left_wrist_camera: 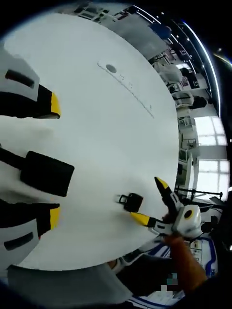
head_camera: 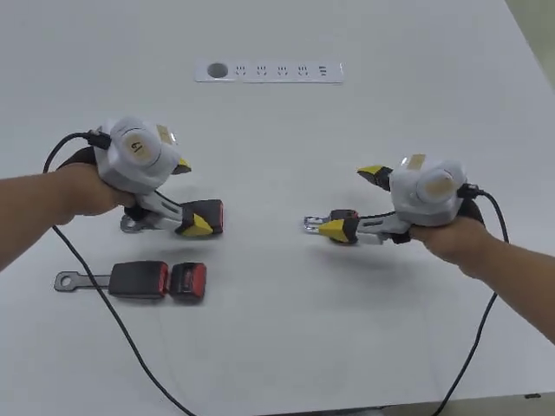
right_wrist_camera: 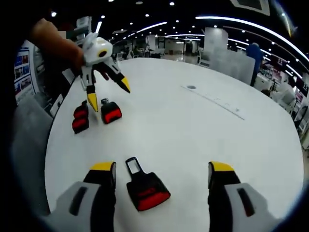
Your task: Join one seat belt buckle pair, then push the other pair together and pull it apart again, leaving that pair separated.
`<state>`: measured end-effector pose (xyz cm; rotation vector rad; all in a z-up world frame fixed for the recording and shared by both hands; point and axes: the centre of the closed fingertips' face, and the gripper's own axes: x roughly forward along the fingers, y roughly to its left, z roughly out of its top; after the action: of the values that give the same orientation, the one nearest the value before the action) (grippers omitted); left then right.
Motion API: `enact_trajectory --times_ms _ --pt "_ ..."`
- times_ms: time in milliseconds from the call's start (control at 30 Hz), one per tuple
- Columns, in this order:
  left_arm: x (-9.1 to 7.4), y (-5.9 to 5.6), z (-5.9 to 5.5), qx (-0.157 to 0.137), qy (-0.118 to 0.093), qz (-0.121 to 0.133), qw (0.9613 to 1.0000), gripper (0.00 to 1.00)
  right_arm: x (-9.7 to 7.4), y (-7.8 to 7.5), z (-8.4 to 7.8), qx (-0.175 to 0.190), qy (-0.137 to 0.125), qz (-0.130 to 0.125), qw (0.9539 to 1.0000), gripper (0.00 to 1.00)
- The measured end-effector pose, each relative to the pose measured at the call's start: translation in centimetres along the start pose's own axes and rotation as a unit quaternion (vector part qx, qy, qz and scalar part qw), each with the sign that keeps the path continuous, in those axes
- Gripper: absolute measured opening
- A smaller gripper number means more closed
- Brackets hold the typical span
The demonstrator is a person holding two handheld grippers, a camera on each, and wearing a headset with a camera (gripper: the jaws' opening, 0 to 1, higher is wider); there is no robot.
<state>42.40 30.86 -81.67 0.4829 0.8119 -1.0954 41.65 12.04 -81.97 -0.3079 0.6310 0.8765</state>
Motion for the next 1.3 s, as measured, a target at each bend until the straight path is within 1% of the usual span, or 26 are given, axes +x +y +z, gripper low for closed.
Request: enact_trajectory --times_ms 33,100,133,167,233,267,300,333,367,400,433,467,567,633,667,733,767,800,833,900,967,1000,1067,1133,1200,1300 --pt "-0.3 0.1 0.0 -0.015 -0.006 0.009 0.9998 0.75 0.0 0.1 0.0 0.003 -0.002 -0.004 1.0 0.81" --pt "-0.8 0.4 -0.1 -0.035 -0.016 0.027 0.9989 0.75 0.0 0.2 0.1 0.02 -0.005 -0.015 0.9997 0.84" --pt "-1.0 0.4 -0.2 -0.043 -0.02 0.029 0.9984 0.78 0.0 0.2 0.2 0.024 -0.01 -0.02 0.9995 0.86" --pt "-1.2 0.3 -0.3 -0.054 -0.024 0.034 0.9977 0.82 -0.2 0.2 0.4 0.026 -0.019 -0.03 0.999 0.89" --pt "-1.6 0.4 -0.7 -0.057 -0.023 0.046 0.997 0.86 -0.3 0.2 0.5 0.027 -0.021 -0.039 0.9986 0.93" --pt "-1.9 0.4 -0.9 -0.065 -0.026 0.053 0.9962 0.87 -0.4 0.3 0.5 0.029 -0.022 -0.048 0.9982 0.93" --pt "-2.1 0.4 -1.0 -0.076 -0.03 0.058 0.995 0.88 -0.5 0.3 0.5 0.031 -0.024 -0.051 0.9979 0.93" --pt "-2.5 0.2 -0.9 -0.098 -0.04 0.061 0.9924 0.89 -0.6 0.3 0.5 0.033 -0.026 -0.057 0.9975 0.93" --pt "-2.7 0.2 -0.9 -0.108 -0.047 0.064 0.9909 0.89 -0.6 0.3 0.5 0.035 -0.027 -0.056 0.9974 0.94" --pt "-3.2 0.3 -1.0 -0.11 -0.052 0.075 0.9896 0.9 -0.6 0.4 0.5 0.035 -0.028 -0.056 0.9974 0.95" --pt "-3.3 0.3 -1.1 -0.11 -0.053 0.079 0.9893 0.91 -0.7 0.6 0.5 0.034 -0.029 -0.058 0.9973 0.96" --pt "-3.6 0.2 -1.1 -0.116 -0.059 0.085 0.9878 0.94 -0.8 0.7 0.5 0.03 -0.029 -0.06 0.9973 0.96" --pt "-4.5 -0.5 -1.4 -0.129 -0.073 0.091 0.9846 0.96 -1.1 1.3 0.7 0.032 -0.033 -0.063 0.997 0.97" --pt "-5.1 -0.9 -1.4 -0.136 -0.089 0.095 0.9821 0.98 -1.2 1.6 0.9 0.027 -0.034 -0.066 0.9968 0.99" --pt "-5.4 -1.2 -1.5 -0.142 -0.098 0.096 0.9802 0.99 -1.3 1.8 1.0 0.026 -0.036 -0.068 0.9967 0.99" --pt "-5.9 -1.5 -1.8 -0.147 -0.1 0.1 0.9791 0.99 -1.6 2.2 1.2 0.029 -0.041 -0.07 0.9963 1.0" --pt "-6.4 -1.7 -1.9 -0.149 -0.107 0.102 0.9778 0.99 -1.7 2.5 1.3 0.028 -0.042 -0.072 0.9961 1.0" --pt "-6.8 -1.8 -1.6 -0.155 -0.125 0.1 0.9749 1.0 -1.8 2.6 1.3 0.027 -0.043 -0.073 0.996 1.0" --pt "-7.3 -2.1 -1.4 -0.167 -0.142 0.097 0.9709 1.0 -2.0 2.8 1.3 0.025 -0.044 -0.075 0.9959 1.0" --pt "-8.1 -2.2 -1.8 -0.166 -0.143 0.103 0.9702 1.0 -2.3 3.3 1.4 0.027 -0.047 -0.077 0.9956 1.0" --pt "-8.6 -2.5 -1.9 -0.167 -0.15 0.105 0.9689 1.0 -2.5 3.9 1.3 0.03 -0.049 -0.079 0.9952 1.0" --pt "-8.9 -2.8 -2.0 -0.169 -0.153 0.104 0.9681 1.0 -2.7 4.2 1.3 0.033 -0.051 -0.079 0.995 1.0" --pt "-9.4 -3.3 -2.3 -0.162 -0.155 0.109 0.9684 1.0 -3.0 4.6 1.1 0.034 -0.051 -0.084 0.9946 1.0" --pt "-9.8 -3.7 -2.5 -0.164 -0.156 0.107 0.968 1.0 -3.4 5.3 1.1 0.04 -0.057 -0.088 0.9936 1.0" --pt "-10.3 -4.2 -2.8 -0.166 -0.164 0.108 0.9664 1.0 -3.6 5.9 0.8 0.04 -0.058 -0.09 0.9935 1.0" --pt "-10.8 -4.8 -3.2 -0.17 -0.168 0.11 0.9649 1.0 -4.2 6.8 0.4 0.04 -0.056 -0.09 0.9936 1.0"
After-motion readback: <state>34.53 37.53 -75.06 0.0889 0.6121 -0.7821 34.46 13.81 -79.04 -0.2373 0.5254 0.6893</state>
